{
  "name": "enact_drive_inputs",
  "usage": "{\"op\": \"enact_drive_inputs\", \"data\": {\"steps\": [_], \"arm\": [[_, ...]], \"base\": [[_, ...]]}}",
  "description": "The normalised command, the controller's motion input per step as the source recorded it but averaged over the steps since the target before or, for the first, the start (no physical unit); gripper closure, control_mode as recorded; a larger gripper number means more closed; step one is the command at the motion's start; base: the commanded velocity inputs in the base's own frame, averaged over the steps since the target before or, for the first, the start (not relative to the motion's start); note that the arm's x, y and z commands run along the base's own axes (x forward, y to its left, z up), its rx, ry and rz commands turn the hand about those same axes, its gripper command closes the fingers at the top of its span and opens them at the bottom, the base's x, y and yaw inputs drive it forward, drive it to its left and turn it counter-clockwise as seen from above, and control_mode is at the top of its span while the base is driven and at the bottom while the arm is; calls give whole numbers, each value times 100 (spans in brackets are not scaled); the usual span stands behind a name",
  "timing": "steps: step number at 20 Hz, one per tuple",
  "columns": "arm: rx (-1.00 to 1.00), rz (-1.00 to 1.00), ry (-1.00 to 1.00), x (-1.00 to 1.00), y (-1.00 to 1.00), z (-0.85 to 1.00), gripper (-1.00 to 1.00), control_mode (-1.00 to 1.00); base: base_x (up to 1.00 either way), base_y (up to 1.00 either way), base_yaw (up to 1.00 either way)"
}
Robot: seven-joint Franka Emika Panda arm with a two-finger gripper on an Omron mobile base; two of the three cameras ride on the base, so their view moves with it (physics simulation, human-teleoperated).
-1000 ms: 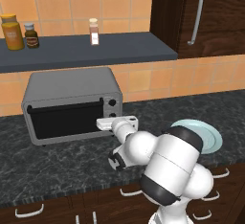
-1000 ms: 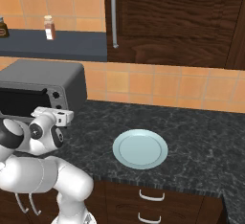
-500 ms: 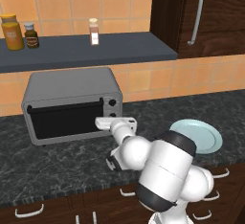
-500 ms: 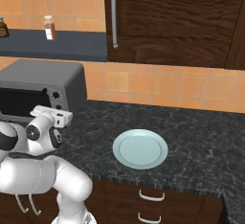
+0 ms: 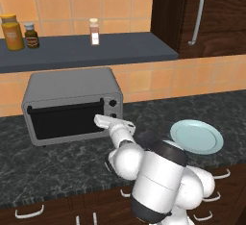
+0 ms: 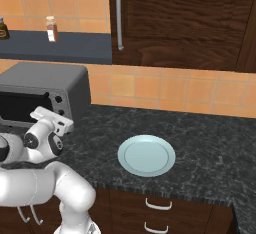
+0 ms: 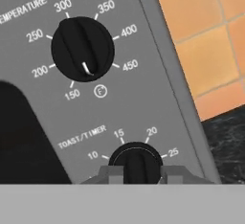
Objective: Pick up the kebab skewer and baguette bread, and place them inside the toaster oven. Close the toaster oven door and start by setting the timer.
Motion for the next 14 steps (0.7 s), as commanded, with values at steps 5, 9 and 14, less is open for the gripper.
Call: {"op": "enact_drive_inputs", "data": {"steps": [5,9,14], "arm": [[33,0,-22,17,0,-4,100,-100],[33,0,-20,25,0,-5,100,-100],[33,0,-20,25,0,-5,100,-100]], "base": [[0,0,0],[0,0,0],[0,0,0]]}}
